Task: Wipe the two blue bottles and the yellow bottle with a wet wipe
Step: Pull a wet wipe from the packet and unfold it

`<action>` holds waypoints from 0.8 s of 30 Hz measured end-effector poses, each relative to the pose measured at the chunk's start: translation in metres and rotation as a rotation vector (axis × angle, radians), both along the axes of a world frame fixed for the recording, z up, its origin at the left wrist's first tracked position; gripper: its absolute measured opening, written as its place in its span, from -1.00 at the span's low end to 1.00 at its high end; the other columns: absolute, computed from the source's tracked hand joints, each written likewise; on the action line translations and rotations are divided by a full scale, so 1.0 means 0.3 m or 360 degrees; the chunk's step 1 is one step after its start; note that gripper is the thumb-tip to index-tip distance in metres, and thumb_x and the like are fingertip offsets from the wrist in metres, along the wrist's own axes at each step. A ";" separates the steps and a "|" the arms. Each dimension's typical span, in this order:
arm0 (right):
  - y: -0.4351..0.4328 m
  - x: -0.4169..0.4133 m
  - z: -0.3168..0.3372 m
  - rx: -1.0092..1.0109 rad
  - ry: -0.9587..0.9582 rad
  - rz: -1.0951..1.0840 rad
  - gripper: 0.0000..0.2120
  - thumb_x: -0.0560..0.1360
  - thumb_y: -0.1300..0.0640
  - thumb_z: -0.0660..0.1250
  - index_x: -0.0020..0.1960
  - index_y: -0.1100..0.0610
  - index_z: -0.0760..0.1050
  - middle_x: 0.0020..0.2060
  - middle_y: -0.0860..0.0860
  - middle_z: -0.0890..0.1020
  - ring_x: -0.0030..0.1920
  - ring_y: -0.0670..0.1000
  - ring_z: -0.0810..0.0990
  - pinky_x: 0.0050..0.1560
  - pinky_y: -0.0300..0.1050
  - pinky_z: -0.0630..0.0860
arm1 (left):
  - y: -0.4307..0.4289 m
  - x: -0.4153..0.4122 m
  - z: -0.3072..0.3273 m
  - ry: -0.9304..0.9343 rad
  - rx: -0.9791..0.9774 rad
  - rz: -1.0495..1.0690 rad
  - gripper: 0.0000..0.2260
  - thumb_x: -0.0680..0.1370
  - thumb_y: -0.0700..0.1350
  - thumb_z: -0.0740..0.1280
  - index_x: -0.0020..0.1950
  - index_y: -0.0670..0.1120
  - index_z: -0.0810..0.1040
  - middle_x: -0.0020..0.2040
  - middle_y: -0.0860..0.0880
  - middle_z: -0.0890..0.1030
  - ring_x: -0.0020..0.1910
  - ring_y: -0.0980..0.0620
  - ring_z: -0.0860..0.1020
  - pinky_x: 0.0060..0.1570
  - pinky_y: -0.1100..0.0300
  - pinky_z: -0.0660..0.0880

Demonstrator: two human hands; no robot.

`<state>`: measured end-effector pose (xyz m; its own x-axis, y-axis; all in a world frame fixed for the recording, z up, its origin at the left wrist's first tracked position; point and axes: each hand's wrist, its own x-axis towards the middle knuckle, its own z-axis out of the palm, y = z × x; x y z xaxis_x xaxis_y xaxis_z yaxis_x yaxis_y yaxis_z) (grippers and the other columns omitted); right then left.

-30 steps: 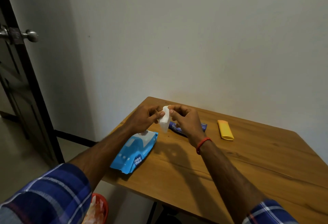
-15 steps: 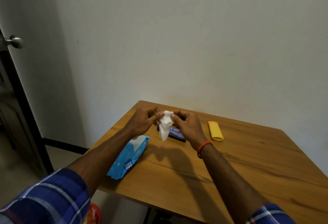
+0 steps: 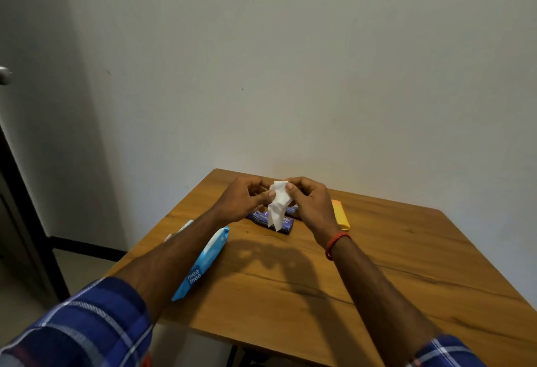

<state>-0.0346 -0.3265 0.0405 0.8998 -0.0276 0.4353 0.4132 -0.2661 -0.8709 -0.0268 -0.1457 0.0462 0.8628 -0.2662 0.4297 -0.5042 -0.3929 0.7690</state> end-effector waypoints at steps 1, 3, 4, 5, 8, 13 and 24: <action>-0.003 -0.001 0.001 -0.0006 -0.0004 -0.0003 -0.80 0.60 0.14 0.29 0.13 0.20 0.60 0.01 0.09 0.67 0.01 0.03 0.64 -0.14 -0.25 0.61 | -0.004 0.000 0.001 0.0015 -0.0004 -0.0011 -0.92 0.57 -0.10 0.39 0.06 0.00 0.62 -0.05 -0.02 0.71 -0.21 0.17 0.67 -0.23 0.28 0.60; -0.010 -0.004 0.005 0.0005 -0.0013 -0.0006 -0.81 0.60 0.14 0.29 0.14 0.18 0.59 0.02 0.09 0.67 0.02 0.04 0.64 -0.13 -0.21 0.63 | -0.017 -0.006 0.007 0.0023 -0.0032 -0.0019 -0.93 0.57 -0.11 0.40 0.01 0.06 0.63 -0.10 0.02 0.71 -0.22 0.16 0.67 -0.23 0.29 0.59; -0.014 -0.007 0.008 0.0028 -0.0017 -0.0003 -0.83 0.60 0.14 0.30 0.14 0.16 0.57 0.01 0.08 0.67 0.01 0.03 0.65 -0.15 -0.20 0.63 | -0.023 -0.007 0.010 0.0022 -0.0058 -0.0017 -0.93 0.57 -0.11 0.39 -0.01 0.07 0.63 -0.12 0.05 0.70 -0.23 0.16 0.66 -0.24 0.29 0.59; -0.018 -0.010 0.010 0.0047 -0.0019 0.0001 -0.85 0.59 0.13 0.31 0.13 0.13 0.55 0.01 0.08 0.66 0.00 0.03 0.65 -0.18 -0.19 0.64 | -0.030 -0.007 0.014 0.0022 -0.0088 -0.0010 -0.93 0.57 -0.11 0.39 0.00 0.06 0.63 -0.12 0.06 0.70 -0.20 0.13 0.67 -0.23 0.26 0.62; -0.032 -0.019 0.011 -0.0003 -0.0002 0.0036 -0.78 0.54 0.01 0.38 0.12 0.09 0.51 -0.01 0.04 0.66 -0.01 0.03 0.66 -0.19 -0.10 0.68 | -0.047 -0.003 0.021 0.0013 -0.0114 0.0033 -0.94 0.57 -0.10 0.39 0.02 0.02 0.63 -0.05 -0.02 0.71 -0.06 -0.04 0.70 -0.10 0.07 0.67; -0.063 -0.023 -0.001 -0.0267 0.0004 -0.0017 -0.62 0.40 -0.03 0.52 0.15 0.06 0.54 -0.01 -0.02 0.64 -0.03 -0.04 0.61 -0.15 -0.08 0.67 | -0.086 0.002 0.019 -0.0013 -0.0058 0.0030 -0.93 0.56 -0.08 0.40 -0.04 -0.07 0.62 -0.11 -0.05 0.70 -0.15 0.00 0.68 -0.18 0.16 0.67; -0.159 -0.044 0.025 -0.0083 0.0016 -0.0180 -0.84 0.58 0.18 0.27 -0.04 0.13 0.63 -0.23 -0.01 0.64 -0.25 -0.08 0.53 -0.28 -0.21 0.49 | -0.139 0.011 0.004 0.0074 -0.0107 -0.0005 -0.79 0.63 -0.09 0.31 -0.04 -0.24 0.56 -0.10 -0.12 0.67 -0.27 0.18 0.63 -0.30 0.30 0.56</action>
